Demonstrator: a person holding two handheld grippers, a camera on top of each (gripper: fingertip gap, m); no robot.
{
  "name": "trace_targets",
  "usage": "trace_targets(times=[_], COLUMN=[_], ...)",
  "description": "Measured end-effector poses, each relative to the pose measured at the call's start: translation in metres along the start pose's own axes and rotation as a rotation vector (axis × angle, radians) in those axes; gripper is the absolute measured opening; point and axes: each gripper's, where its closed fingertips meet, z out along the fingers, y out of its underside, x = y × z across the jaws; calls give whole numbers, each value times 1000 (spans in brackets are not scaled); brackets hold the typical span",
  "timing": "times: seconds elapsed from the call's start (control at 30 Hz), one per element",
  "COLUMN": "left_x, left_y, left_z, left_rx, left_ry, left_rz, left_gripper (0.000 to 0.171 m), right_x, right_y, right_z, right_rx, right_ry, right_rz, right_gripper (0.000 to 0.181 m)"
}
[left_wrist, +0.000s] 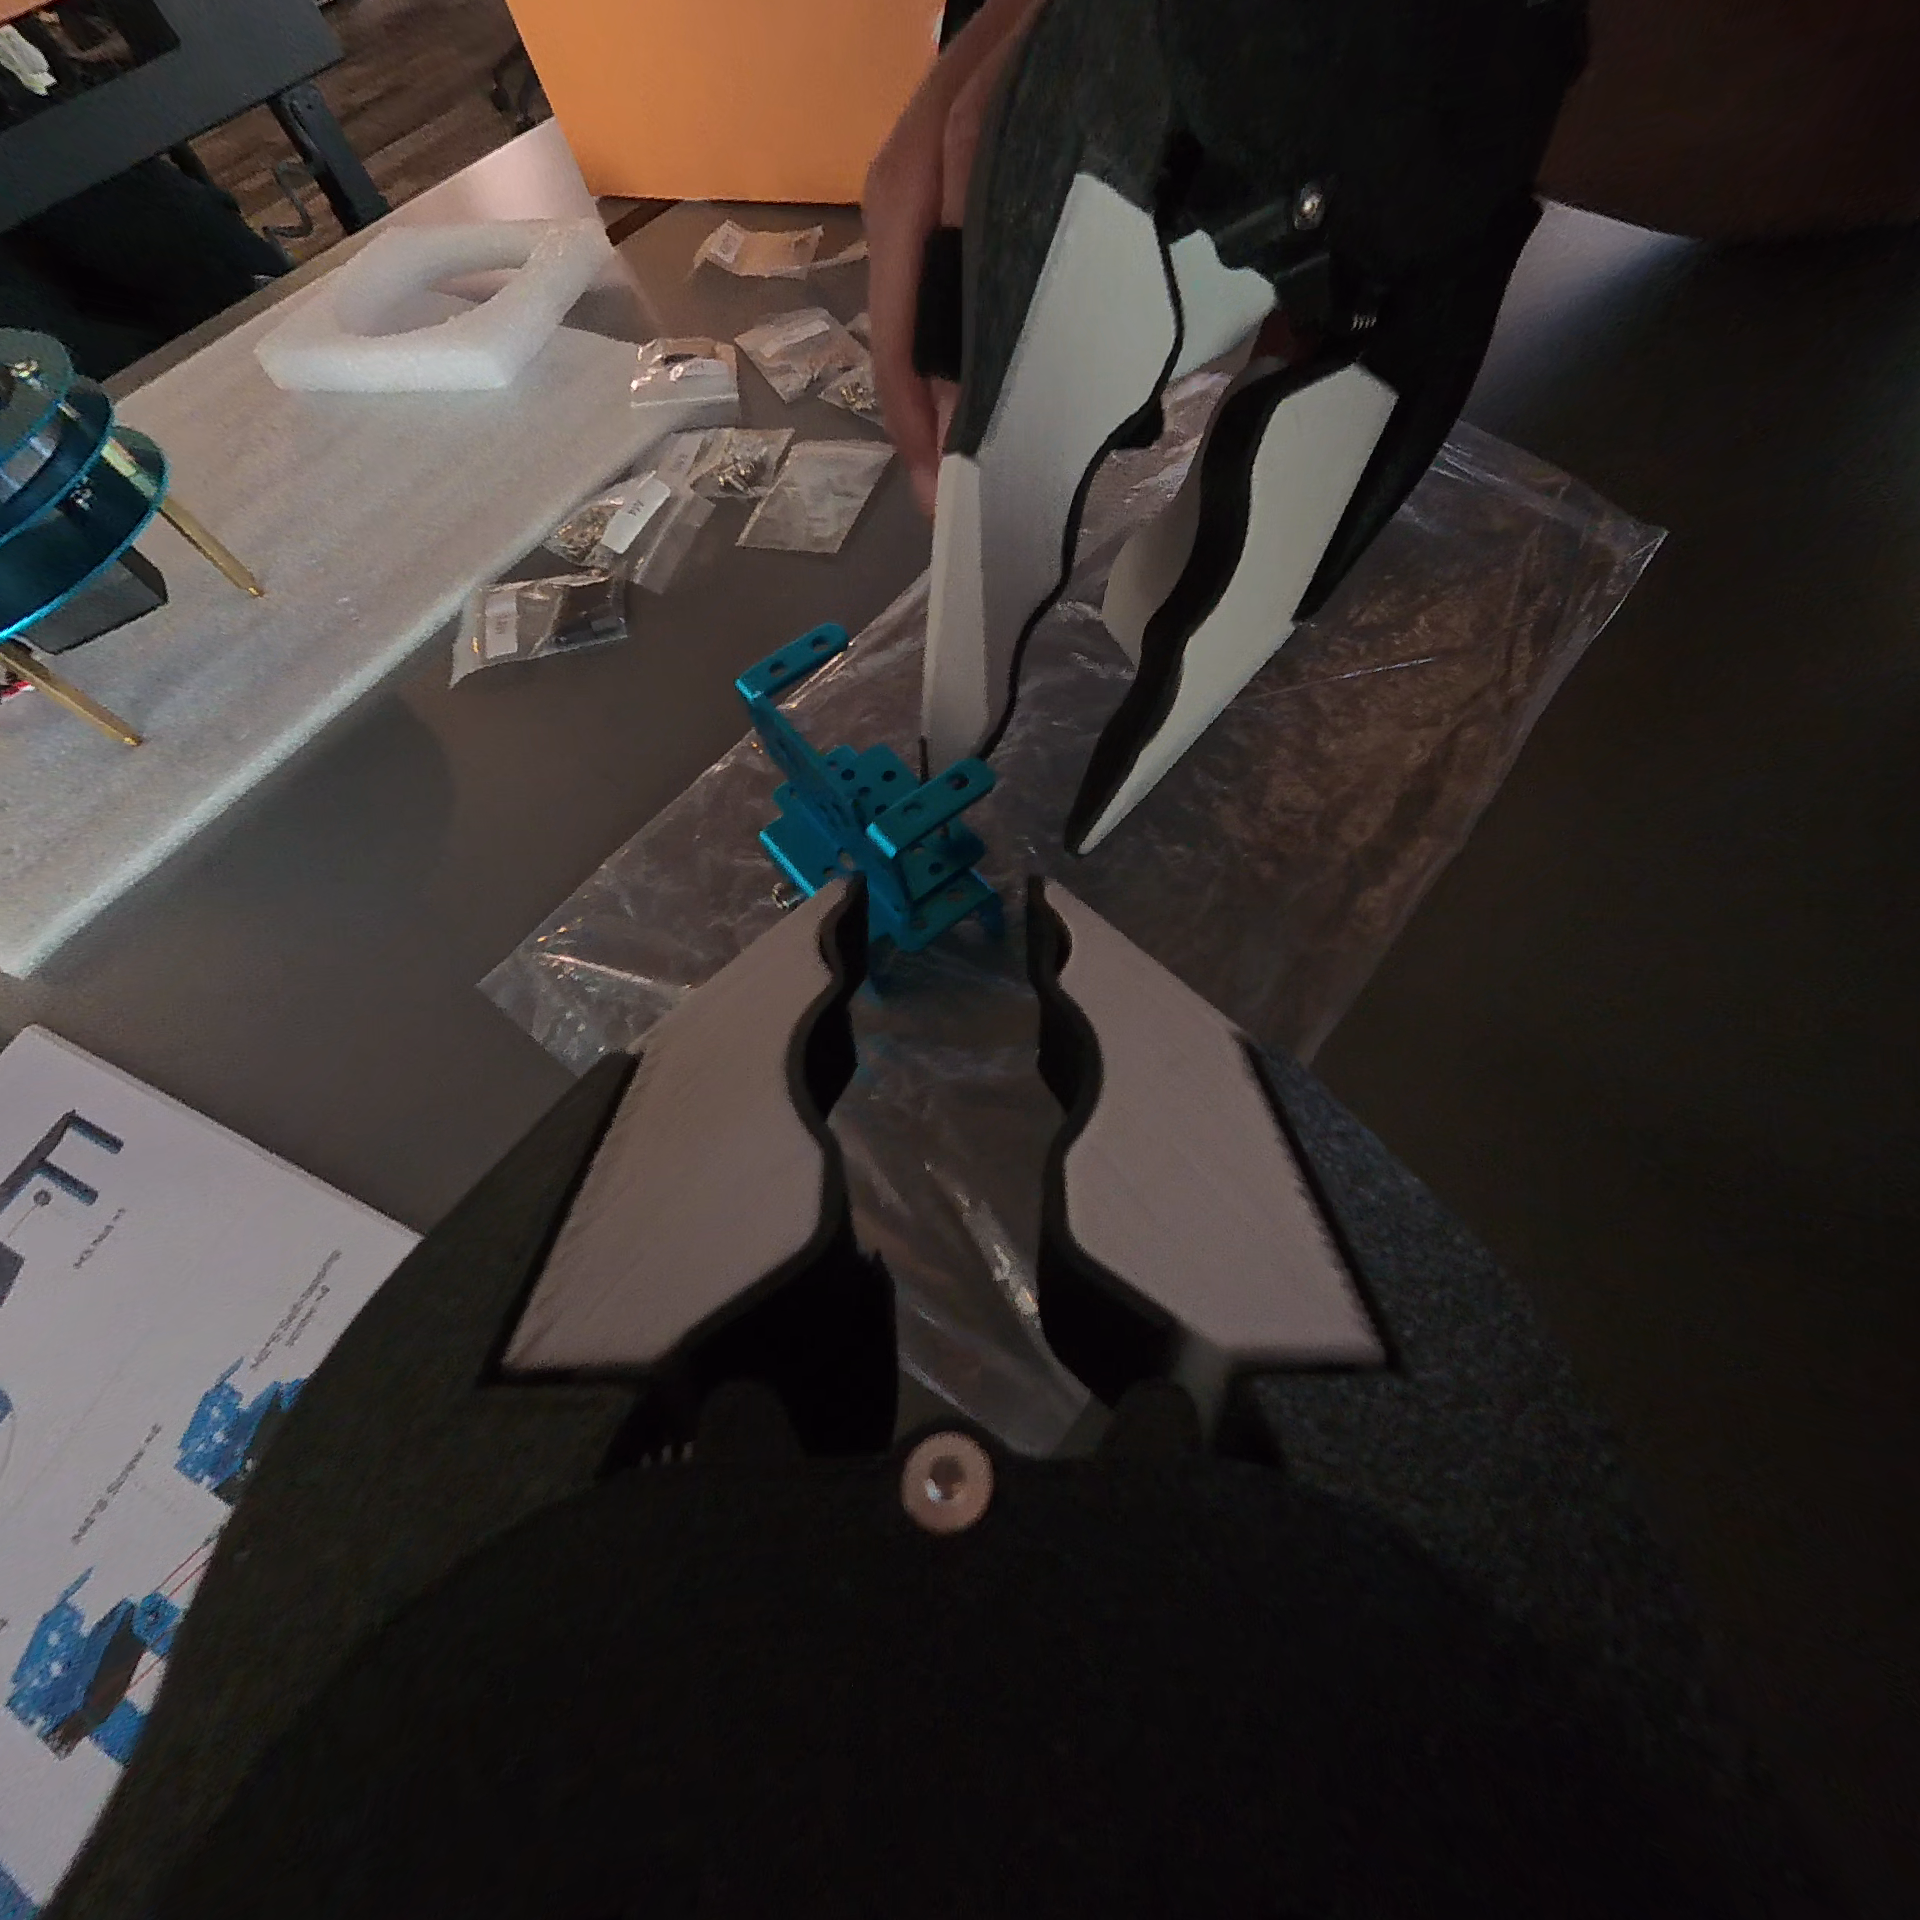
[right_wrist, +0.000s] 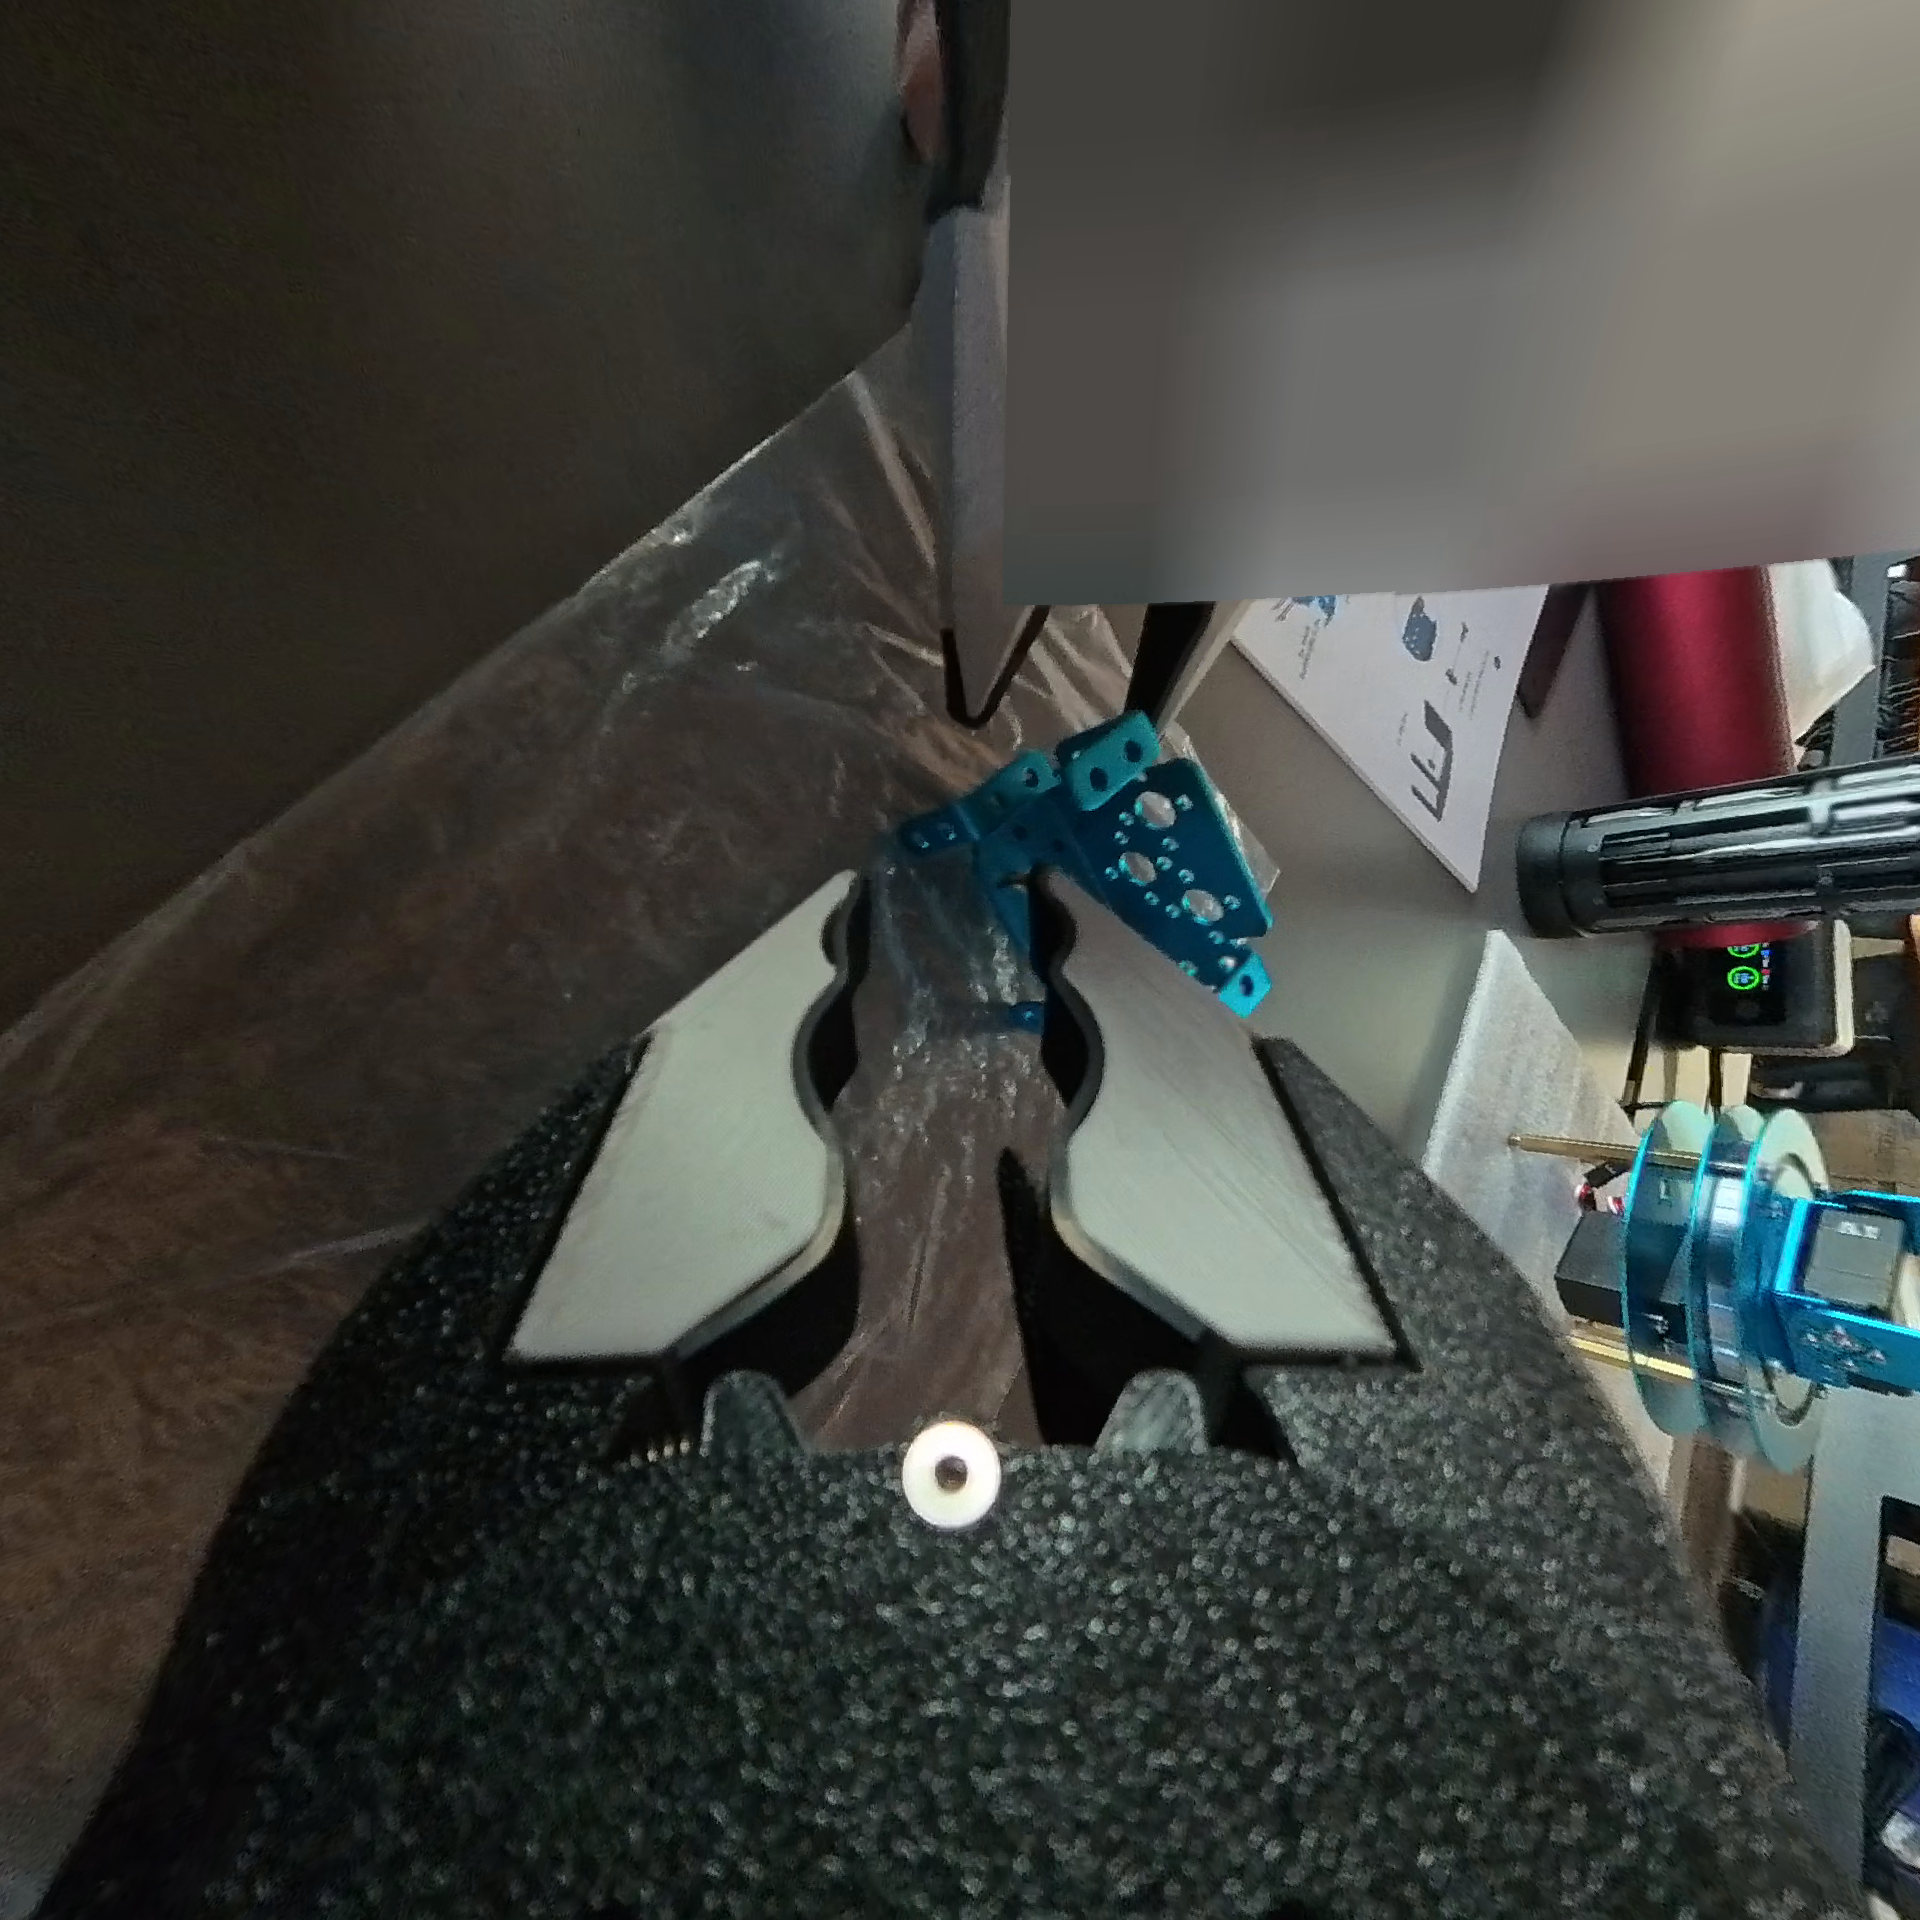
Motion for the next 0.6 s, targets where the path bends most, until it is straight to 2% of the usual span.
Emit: trace_targets(times=[0.6], left_x=[3], left_y=[-2], left_z=[1], left_rx=[9], left_ry=[1], left_rz=[0], left_gripper=[30], right_x=[1], right_y=[1], right_z=[0], right_rx=[-20], right_ry=[20], right_rz=[-28], right_gripper=[31])
